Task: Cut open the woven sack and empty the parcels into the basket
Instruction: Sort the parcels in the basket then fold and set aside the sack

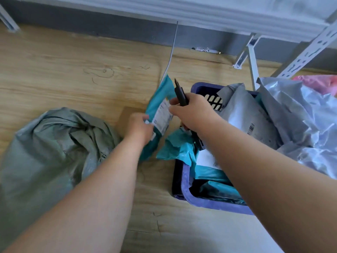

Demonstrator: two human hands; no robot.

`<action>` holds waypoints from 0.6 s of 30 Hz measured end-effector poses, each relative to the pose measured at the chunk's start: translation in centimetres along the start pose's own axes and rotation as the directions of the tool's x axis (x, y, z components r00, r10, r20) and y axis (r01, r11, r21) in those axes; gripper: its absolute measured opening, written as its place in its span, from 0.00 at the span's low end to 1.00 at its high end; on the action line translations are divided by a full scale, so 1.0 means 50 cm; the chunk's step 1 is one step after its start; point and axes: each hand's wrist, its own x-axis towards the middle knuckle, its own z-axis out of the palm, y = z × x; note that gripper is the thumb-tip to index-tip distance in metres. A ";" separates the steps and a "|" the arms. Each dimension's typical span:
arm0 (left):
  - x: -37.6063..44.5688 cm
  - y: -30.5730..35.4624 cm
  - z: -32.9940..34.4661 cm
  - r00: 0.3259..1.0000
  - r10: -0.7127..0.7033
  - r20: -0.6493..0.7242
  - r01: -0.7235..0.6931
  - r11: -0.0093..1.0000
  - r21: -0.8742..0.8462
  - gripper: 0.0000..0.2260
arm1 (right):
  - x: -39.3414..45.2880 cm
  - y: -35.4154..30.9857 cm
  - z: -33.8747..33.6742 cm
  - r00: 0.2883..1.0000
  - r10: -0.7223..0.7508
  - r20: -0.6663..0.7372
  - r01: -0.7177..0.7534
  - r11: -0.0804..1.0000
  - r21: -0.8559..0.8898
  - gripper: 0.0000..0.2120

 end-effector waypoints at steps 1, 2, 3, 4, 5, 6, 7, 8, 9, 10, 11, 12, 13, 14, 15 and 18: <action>-0.002 0.036 -0.027 0.994 0.092 -0.063 -0.088 0.994 0.066 0.16 | -0.002 -0.004 -0.009 1.000 -0.016 -0.024 0.017 0.999 0.044 0.07; -0.007 0.067 -0.052 0.978 0.186 -0.099 -0.174 0.978 0.113 0.16 | -0.005 -0.009 -0.020 0.998 -0.029 -0.056 0.034 0.995 0.089 0.07; -0.017 0.096 -0.076 0.951 0.282 -0.124 -0.264 0.954 0.143 0.16 | -0.008 -0.014 -0.033 0.995 -0.040 -0.095 0.052 0.990 0.132 0.07; -0.030 0.122 -0.098 0.918 0.368 -0.146 -0.345 0.924 0.162 0.16 | -0.009 -0.020 -0.045 0.989 -0.048 -0.140 0.071 0.984 0.166 0.07; -0.049 0.148 -0.120 0.881 0.445 -0.161 -0.419 0.892 0.173 0.15 | -0.009 -0.027 -0.060 0.981 -0.051 -0.188 0.088 0.978 0.191 0.06; -0.066 0.170 -0.137 0.845 0.506 -0.169 -0.482 0.860 0.167 0.15 | -0.009 -0.034 -0.075 0.973 -0.049 -0.227 0.098 0.973 0.208 0.05; -0.078 0.186 -0.150 0.818 0.549 -0.174 -0.529 0.835 0.149 0.16 | -0.008 -0.041 -0.091 0.966 -0.046 -0.254 0.104 0.970 0.219 0.05; -0.090 0.201 -0.160 0.799 0.579 -0.164 -0.563 0.815 0.134 0.16 | -0.007 -0.047 -0.105 0.961 -0.048 -0.271 0.110 0.970 0.218 0.06; -0.101 0.216 -0.168 0.789 0.598 -0.140 -0.584 0.802 0.129 0.16 | -0.008 -0.052 -0.119 0.959 -0.053 -0.280 0.113 0.972 0.204 0.08; -0.110 0.230 -0.174 0.779 0.619 -0.098 -0.606 0.784 0.135 0.17 | -0.011 -0.054 -0.131 0.957 -0.061 -0.284 0.116 0.977 0.181 0.11; -0.119 0.242 -0.179 0.765 0.642 -0.042 -0.631 0.761 0.152 0.17 | -0.014 -0.054 -0.141 0.955 -0.076 -0.286 0.124 0.980 0.153 0.14; -0.127 0.252 -0.184 0.761 0.648 0.009 -0.640 0.749 0.173 0.18 | -0.020 -0.054 -0.149 0.953 -0.104 -0.284 0.142 0.983 0.116 0.16; -0.134 0.259 -0.186 0.765 0.643 0.045 -0.636 0.743 0.209 0.19 | -0.026 -0.051 -0.156 0.951 -0.134 -0.280 0.162 0.983 0.080 0.18; -0.138 0.263 -0.186 0.765 0.641 0.066 -0.633 0.729 0.260 0.21 | -0.030 -0.047 -0.159 0.949 -0.164 -0.271 0.185 0.981 0.052 0.19; -0.139 0.265 -0.183 0.758 0.647 0.078 -0.635 0.706 0.312 0.22 | -0.034 -0.044 -0.160 0.948 -0.195 -0.250 0.207 0.978 0.023 0.21; -0.137 0.266 -0.159 0.719 0.688 0.099 -0.660 0.629 0.411 0.24 | -0.045 -0.042 -0.152 0.939 -0.314 -0.142 0.309 0.949 -0.058 0.26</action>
